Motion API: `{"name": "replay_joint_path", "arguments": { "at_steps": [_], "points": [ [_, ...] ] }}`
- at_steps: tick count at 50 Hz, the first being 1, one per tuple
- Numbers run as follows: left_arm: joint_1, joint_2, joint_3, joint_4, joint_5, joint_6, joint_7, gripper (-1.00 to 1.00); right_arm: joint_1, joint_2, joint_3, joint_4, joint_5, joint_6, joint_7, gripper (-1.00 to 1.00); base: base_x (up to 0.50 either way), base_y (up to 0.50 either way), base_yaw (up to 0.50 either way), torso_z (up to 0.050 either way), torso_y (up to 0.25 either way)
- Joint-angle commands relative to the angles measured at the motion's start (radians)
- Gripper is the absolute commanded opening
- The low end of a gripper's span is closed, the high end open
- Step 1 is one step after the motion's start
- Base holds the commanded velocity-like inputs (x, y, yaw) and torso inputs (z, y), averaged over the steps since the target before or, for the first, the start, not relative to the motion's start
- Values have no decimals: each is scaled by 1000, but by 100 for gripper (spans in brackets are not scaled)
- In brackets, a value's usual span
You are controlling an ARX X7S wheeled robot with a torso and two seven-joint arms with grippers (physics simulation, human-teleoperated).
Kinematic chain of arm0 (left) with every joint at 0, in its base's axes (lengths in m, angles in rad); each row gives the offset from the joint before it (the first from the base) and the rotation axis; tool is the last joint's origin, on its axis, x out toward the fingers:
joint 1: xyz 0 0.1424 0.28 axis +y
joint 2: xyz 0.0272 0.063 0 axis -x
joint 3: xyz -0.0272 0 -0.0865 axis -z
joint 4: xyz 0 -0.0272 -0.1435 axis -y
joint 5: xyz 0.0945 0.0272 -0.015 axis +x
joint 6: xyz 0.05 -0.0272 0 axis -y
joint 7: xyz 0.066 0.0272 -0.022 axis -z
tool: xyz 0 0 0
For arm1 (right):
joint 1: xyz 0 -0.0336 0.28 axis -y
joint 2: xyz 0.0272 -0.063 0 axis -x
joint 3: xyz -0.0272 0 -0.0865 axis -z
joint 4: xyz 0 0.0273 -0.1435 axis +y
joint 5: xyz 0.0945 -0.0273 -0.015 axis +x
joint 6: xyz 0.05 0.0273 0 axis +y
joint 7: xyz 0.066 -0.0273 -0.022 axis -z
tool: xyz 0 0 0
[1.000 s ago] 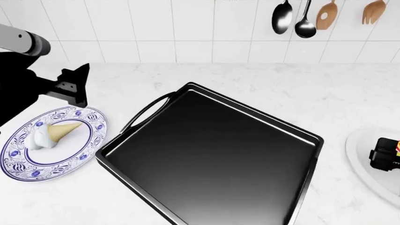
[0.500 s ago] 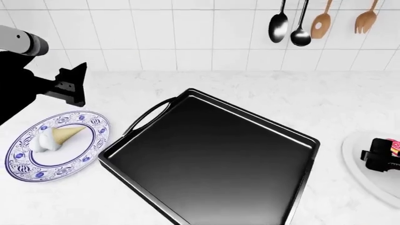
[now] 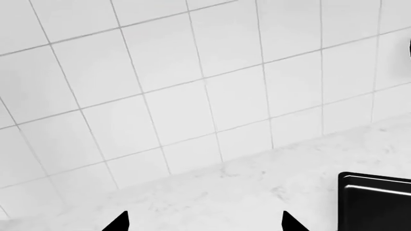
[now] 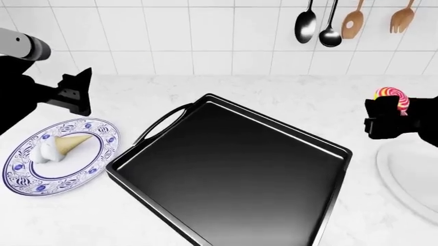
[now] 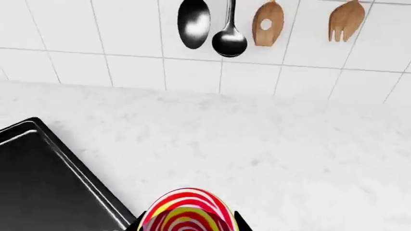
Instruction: Move the dessert items from the plate to the tray.
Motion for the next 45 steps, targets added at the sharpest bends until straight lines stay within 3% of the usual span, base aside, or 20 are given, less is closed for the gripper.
{"name": "replay_joint_path", "arguments": {
  "at_steps": [1, 9, 16, 26, 45],
  "points": [
    [-3, -11, -6, 4, -4, -3, -7, 100, 296, -116, -202, -65, 305, 86, 151, -100, 0, 0, 0, 0, 0],
    [-12, -24, 23, -12, 18, -10, -19, 100, 374, -138, -337, -138, 516, 37, 252, -100, 0, 0, 0, 47, 125],
    [-37, -16, 39, -30, 28, -20, -35, 100, 347, -143, -404, -197, 599, 6, 281, -100, 0, 0, 0, 49, 96],
    [-56, 11, 26, -65, 32, -28, -67, 100, 250, -161, -423, -207, 537, 32, 242, -100, 0, 0, 0, 49, 62],
    [-30, 15, 8, -74, 35, 7, -73, 100, 172, -194, -457, -211, 486, 27, 200, -100, 0, 0, 0, 0, 0]
  ]
}}
